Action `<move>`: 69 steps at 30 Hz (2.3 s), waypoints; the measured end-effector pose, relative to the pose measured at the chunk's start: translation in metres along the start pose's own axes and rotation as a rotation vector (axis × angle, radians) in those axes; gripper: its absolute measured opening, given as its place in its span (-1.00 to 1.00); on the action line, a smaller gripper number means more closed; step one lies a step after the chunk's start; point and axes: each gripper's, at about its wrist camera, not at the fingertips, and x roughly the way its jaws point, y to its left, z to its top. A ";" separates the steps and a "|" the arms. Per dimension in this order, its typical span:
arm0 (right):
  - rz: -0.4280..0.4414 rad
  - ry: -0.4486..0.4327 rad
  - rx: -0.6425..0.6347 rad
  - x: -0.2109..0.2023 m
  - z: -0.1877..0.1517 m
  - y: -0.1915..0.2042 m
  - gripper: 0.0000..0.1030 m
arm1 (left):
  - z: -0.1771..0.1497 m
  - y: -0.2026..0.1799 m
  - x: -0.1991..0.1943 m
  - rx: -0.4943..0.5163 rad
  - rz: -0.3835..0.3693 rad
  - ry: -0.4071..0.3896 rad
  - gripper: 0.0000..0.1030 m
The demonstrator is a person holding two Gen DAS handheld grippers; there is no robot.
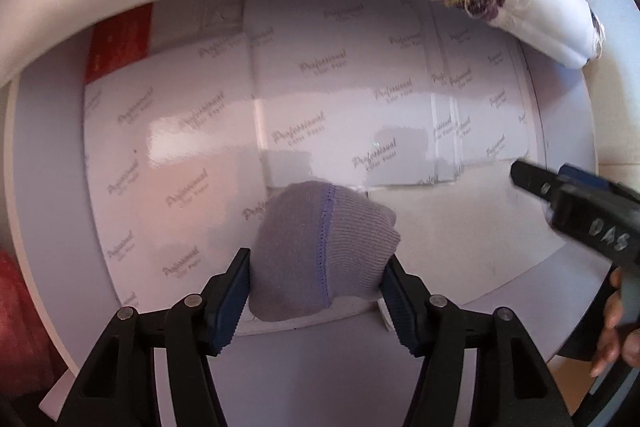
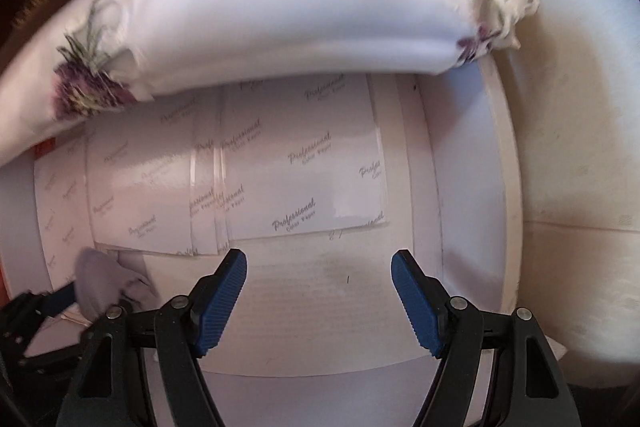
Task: Organize soft objects
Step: 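Carry the lilac knit item up to the gold tray with the left tool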
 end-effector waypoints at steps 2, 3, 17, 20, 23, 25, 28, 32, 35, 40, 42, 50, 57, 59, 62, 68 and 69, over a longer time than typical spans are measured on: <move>-0.003 0.012 -0.009 0.005 -0.002 0.002 0.47 | 0.001 0.002 -0.005 -0.006 0.011 -0.018 0.22; -0.001 0.018 -0.013 0.007 -0.003 0.004 0.47 | 0.001 0.003 -0.009 -0.008 0.019 -0.033 0.22; 0.003 0.065 -0.091 0.021 -0.017 0.037 0.47 | 0.009 0.016 -0.063 -0.042 0.032 -0.189 0.22; 0.006 0.068 -0.104 0.022 -0.020 0.044 0.47 | 0.006 0.013 -0.082 -0.046 0.040 -0.244 0.22; 0.002 0.068 -0.121 0.022 -0.023 0.049 0.47 | 0.003 0.015 -0.096 -0.049 0.044 -0.286 0.22; -0.003 0.067 -0.130 0.021 -0.024 0.052 0.47 | 0.002 0.017 -0.104 -0.051 0.052 -0.310 0.22; -0.009 0.063 -0.138 0.024 -0.029 0.061 0.47 | -0.004 0.020 -0.116 -0.060 0.053 -0.342 0.22; -0.008 0.061 -0.133 0.023 -0.035 0.066 0.47 | -0.007 0.021 -0.127 -0.064 0.067 -0.388 0.22; -0.007 0.060 -0.133 0.026 -0.032 0.059 0.47 | -0.010 0.021 -0.132 -0.070 0.067 -0.418 0.22; -0.004 0.060 -0.131 0.020 -0.029 0.053 0.47 | -0.014 0.022 -0.140 -0.081 0.074 -0.455 0.22; -0.002 0.060 -0.129 0.016 -0.028 0.051 0.47 | -0.016 0.023 -0.145 -0.089 0.074 -0.466 0.22; 0.002 0.060 -0.129 0.015 -0.027 0.047 0.47 | -0.023 0.023 -0.159 -0.110 0.063 -0.505 0.22; 0.013 0.066 -0.125 0.019 -0.025 0.046 0.47 | -0.021 0.021 -0.174 -0.117 0.058 -0.532 0.22; 0.019 0.069 -0.124 0.019 -0.024 0.047 0.47 | -0.019 0.021 -0.177 -0.114 0.057 -0.533 0.22; 0.020 0.070 -0.125 0.020 -0.024 0.049 0.47 | -0.013 0.026 -0.185 -0.140 0.022 -0.542 0.22; 0.045 0.078 -0.103 0.022 -0.024 0.048 0.47 | 0.016 0.037 -0.219 -0.177 -0.056 -0.611 0.22; 0.047 0.077 -0.102 0.022 -0.024 0.048 0.47 | 0.025 0.038 -0.226 -0.187 -0.078 -0.623 0.22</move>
